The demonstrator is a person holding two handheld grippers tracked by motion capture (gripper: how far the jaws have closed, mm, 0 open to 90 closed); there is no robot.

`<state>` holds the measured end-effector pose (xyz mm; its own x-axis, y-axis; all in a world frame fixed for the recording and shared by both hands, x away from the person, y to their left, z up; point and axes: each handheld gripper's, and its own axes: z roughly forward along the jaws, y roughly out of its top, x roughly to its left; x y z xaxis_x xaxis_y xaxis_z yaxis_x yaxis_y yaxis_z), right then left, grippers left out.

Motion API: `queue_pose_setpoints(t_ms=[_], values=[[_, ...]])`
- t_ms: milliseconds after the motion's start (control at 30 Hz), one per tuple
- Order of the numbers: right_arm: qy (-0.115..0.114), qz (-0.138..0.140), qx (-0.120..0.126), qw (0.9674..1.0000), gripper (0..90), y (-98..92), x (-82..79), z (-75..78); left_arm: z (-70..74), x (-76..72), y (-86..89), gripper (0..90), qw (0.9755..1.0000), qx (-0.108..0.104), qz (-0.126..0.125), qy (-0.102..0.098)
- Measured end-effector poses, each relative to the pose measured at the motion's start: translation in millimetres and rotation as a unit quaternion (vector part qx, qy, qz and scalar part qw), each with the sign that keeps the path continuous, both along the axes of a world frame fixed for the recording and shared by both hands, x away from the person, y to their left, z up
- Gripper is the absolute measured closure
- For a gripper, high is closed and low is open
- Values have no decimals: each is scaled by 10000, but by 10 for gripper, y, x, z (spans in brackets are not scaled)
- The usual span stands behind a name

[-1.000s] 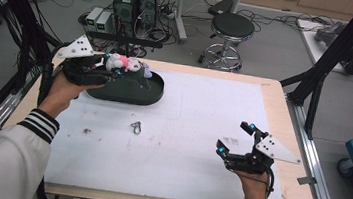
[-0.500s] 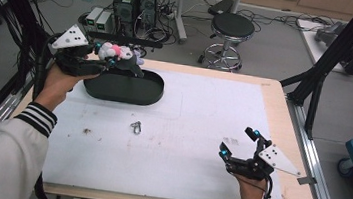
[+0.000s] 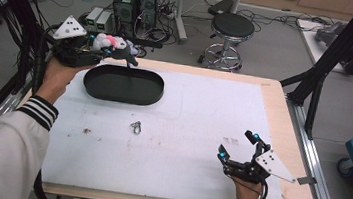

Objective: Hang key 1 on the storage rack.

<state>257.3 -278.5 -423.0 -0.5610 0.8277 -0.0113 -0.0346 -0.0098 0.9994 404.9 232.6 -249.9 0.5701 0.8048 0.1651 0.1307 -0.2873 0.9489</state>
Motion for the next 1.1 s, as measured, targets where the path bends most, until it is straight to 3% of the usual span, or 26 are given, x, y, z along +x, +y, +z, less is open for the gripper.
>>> queue_pose_setpoints(t_ms=[433, 800, 1100], values=[[-44, -184, -13, 9998, 6, -14, 14, -96, -30, 123, 41, 542, 9993, -82, 372, -56], [96, -161, 23, 9998, 6, 4, 30, -188, 54, 264, -3, 542, 9988, -4, 487, -86], [46, -208, -26, 9998, 6, 11, 38, -215, 73, 400, -81, 542, 9987, 89, 505, -56]])
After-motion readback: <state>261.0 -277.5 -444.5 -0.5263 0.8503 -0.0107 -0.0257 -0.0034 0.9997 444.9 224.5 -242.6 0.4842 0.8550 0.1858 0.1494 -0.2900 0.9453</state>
